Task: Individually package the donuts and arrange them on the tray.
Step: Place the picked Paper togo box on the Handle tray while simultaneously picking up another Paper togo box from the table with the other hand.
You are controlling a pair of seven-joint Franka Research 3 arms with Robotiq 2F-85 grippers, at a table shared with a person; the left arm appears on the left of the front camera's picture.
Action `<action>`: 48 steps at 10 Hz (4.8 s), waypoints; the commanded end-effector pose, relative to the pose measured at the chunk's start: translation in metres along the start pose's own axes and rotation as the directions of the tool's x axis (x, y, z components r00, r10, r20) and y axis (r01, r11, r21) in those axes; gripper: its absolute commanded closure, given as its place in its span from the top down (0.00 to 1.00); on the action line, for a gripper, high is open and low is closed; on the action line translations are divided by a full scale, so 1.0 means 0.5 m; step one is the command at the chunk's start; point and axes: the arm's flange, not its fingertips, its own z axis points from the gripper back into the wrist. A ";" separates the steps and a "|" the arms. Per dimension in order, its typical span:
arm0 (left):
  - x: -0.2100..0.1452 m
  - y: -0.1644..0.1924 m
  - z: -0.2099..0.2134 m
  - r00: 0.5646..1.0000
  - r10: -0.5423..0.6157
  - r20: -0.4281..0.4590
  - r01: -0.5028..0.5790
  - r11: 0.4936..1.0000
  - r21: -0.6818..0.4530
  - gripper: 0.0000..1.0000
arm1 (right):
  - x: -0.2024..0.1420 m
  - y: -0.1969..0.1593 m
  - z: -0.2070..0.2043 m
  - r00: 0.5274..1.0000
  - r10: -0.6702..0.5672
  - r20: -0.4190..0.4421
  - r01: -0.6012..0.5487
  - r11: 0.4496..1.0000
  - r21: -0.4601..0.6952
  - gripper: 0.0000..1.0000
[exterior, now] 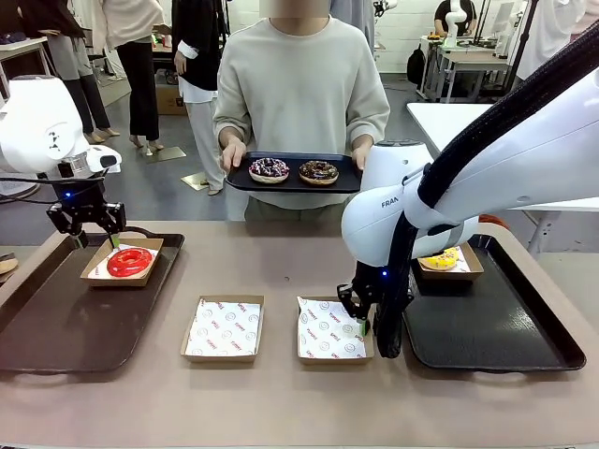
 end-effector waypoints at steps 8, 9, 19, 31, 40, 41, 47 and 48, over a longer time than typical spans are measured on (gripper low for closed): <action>-0.059 0.025 0.077 1.000 0.015 -0.010 -0.017 0.981 -0.192 1.00 | -0.004 -0.002 0.061 1.000 0.010 -0.021 -0.009 0.999 0.047 0.00; -0.113 0.059 0.132 1.000 0.009 0.014 -0.004 0.950 -0.311 1.00 | 0.006 -0.005 0.114 0.999 0.021 -0.025 -0.019 0.998 0.056 0.00; -0.436 0.432 0.162 0.952 0.294 -0.086 -0.188 0.336 -0.923 1.00 | 0.239 0.040 0.382 0.998 0.029 -0.063 -0.027 0.999 0.030 0.00; -0.484 0.442 0.118 0.946 0.302 -0.117 -0.209 0.294 -0.933 1.00 | 0.333 0.039 0.346 0.996 -0.038 -0.077 0.043 0.996 0.074 0.00; -0.484 0.442 0.118 0.946 0.302 -0.117 -0.209 0.294 -0.933 1.00 | 0.333 0.039 0.346 0.996 -0.038 -0.077 0.043 0.996 0.074 0.00; -0.484 0.442 0.118 0.946 0.302 -0.117 -0.209 0.294 -0.933 1.00 | 0.333 0.039 0.346 0.996 -0.038 -0.077 0.043 0.996 0.074 0.00; -0.484 0.442 0.118 0.946 0.302 -0.117 -0.209 0.294 -0.933 1.00 | 0.333 0.039 0.346 0.996 -0.038 -0.077 0.043 0.996 0.074 0.00; -0.484 0.442 0.118 0.946 0.302 -0.117 -0.209 0.294 -0.933 1.00 | 0.333 0.039 0.346 0.996 -0.038 -0.077 0.043 0.996 0.074 0.00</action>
